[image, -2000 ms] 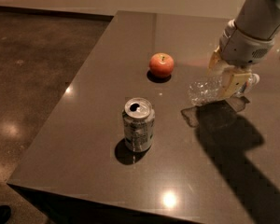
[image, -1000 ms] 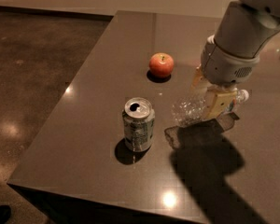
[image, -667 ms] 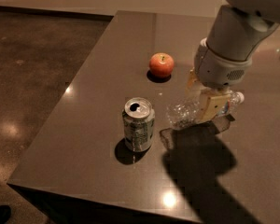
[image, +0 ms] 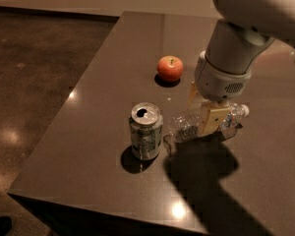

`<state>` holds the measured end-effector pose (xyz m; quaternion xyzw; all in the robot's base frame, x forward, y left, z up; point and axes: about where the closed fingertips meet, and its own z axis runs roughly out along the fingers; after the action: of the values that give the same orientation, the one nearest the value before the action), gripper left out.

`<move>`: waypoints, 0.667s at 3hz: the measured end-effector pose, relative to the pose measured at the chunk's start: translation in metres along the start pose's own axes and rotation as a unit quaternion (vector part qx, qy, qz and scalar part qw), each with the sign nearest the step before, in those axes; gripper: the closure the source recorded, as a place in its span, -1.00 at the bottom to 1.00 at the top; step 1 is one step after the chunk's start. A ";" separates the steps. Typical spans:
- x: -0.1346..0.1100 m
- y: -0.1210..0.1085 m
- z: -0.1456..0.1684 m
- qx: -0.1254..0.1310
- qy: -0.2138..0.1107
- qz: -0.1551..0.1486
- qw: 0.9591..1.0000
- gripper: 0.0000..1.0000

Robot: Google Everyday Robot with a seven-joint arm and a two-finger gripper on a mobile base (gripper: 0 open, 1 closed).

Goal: Move water bottle near 7up can

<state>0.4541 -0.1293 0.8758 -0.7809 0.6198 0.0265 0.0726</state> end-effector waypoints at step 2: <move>0.000 0.005 0.020 -0.020 -0.001 0.011 1.000 -0.22</move>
Offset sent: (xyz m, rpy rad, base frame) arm -0.0082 0.0005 -0.0299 -0.0119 0.0786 -0.0240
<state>0.4498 -0.1275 0.8556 -0.7750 0.6280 0.0408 0.0573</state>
